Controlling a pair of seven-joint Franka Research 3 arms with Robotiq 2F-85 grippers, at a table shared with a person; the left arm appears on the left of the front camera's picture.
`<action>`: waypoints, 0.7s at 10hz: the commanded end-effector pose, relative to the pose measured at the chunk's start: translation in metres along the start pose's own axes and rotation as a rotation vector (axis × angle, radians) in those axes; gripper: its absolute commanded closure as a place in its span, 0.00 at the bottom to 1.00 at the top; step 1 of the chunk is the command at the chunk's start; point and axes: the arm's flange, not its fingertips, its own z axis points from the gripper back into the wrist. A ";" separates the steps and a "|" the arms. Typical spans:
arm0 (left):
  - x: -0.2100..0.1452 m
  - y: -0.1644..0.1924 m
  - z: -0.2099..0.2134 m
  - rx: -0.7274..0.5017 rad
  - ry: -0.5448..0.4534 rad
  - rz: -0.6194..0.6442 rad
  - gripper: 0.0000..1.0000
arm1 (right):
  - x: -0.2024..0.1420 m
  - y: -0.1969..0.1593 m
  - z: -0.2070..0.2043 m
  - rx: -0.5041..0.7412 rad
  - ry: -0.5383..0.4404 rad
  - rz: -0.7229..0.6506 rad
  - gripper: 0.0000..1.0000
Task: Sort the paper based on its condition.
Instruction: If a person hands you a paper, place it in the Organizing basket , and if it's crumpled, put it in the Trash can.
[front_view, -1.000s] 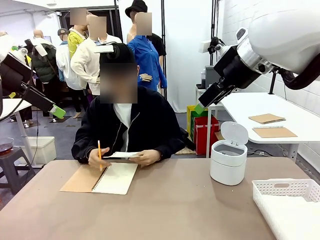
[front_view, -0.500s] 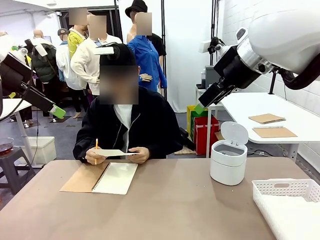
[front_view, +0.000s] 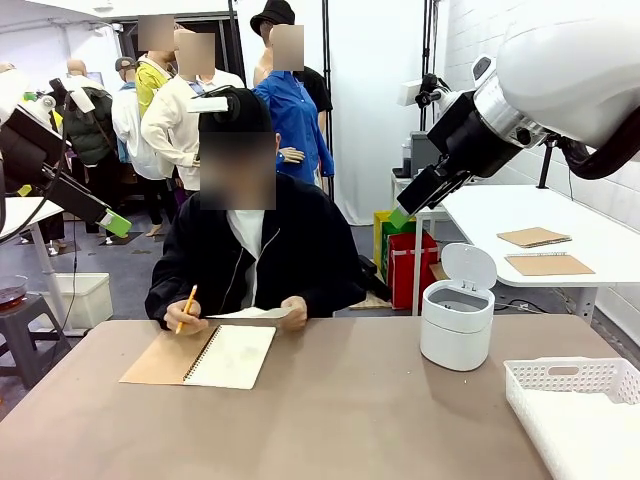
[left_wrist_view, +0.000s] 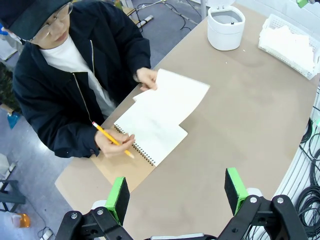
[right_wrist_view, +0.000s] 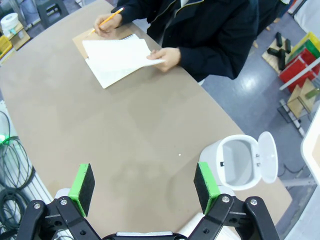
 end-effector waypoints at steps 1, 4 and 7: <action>0.000 0.000 0.000 -0.007 0.001 0.012 0.00 | -0.002 0.000 -0.003 0.002 0.003 -0.003 0.00; 0.000 0.000 0.000 -0.007 0.001 0.012 0.00 | -0.002 0.000 -0.003 0.002 0.003 -0.003 0.00; 0.000 0.000 0.000 -0.007 0.001 0.012 0.00 | -0.002 0.000 -0.003 0.002 0.003 -0.003 0.00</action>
